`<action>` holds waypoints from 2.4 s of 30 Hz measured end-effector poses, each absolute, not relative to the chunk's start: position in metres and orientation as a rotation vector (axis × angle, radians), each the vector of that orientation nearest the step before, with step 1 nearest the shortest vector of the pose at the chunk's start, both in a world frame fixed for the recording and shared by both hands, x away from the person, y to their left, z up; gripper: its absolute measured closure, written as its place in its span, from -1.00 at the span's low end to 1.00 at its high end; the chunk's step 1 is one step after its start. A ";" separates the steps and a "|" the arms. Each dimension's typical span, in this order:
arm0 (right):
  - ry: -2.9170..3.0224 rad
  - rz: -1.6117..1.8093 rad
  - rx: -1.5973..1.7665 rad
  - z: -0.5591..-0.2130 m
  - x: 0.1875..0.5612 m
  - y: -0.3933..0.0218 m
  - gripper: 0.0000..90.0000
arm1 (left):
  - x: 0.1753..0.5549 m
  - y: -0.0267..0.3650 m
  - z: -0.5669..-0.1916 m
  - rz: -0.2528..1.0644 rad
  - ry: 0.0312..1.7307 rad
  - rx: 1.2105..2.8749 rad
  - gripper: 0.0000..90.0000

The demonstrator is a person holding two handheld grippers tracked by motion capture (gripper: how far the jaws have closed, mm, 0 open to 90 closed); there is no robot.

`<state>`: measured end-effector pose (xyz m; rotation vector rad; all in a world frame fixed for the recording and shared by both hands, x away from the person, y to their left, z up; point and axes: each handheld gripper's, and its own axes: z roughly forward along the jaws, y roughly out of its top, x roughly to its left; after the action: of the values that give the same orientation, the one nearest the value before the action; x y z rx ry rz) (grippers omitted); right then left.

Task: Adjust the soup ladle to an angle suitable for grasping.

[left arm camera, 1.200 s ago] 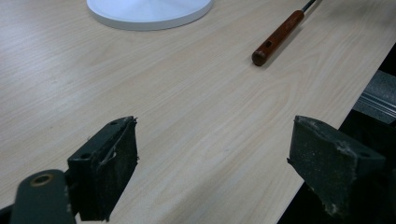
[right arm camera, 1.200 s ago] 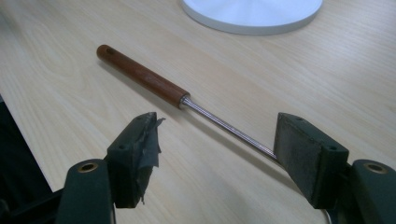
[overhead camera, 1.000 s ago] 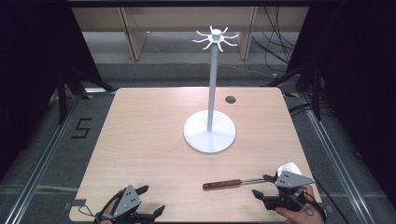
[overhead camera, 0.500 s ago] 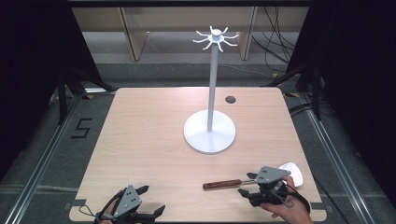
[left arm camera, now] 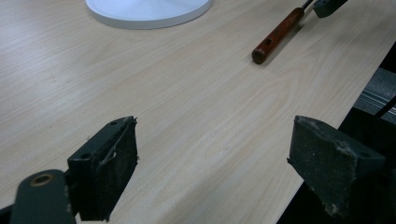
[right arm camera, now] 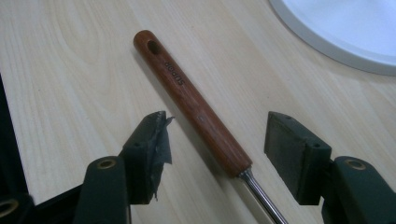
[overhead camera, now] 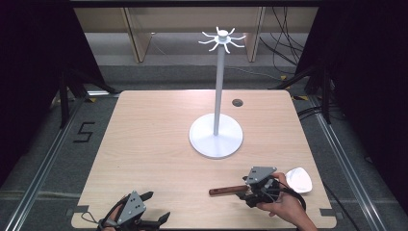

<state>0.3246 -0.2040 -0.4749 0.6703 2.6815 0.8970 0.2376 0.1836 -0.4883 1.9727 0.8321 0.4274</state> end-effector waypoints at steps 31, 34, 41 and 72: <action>2.904 0.613 0.534 -0.487 0.352 -0.167 0.30 | 0.236 0.183 -0.488 0.411 0.843 1.970 -0.67; 2.934 0.574 0.529 -0.485 0.354 -0.165 0.33 | 0.237 0.184 -0.487 0.427 0.816 1.982 -0.67; 3.011 0.493 0.498 -0.481 0.360 -0.162 0.39 | 0.236 0.183 -0.488 0.409 0.842 1.969 -0.67; 2.998 0.258 0.381 -0.475 0.372 -0.149 0.64 | 0.237 0.185 -0.487 0.427 0.806 1.995 -0.67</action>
<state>0.3723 -0.1485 -0.4755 0.3812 2.9982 0.2584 0.2374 0.1852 -0.4866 1.9950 0.8062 0.4271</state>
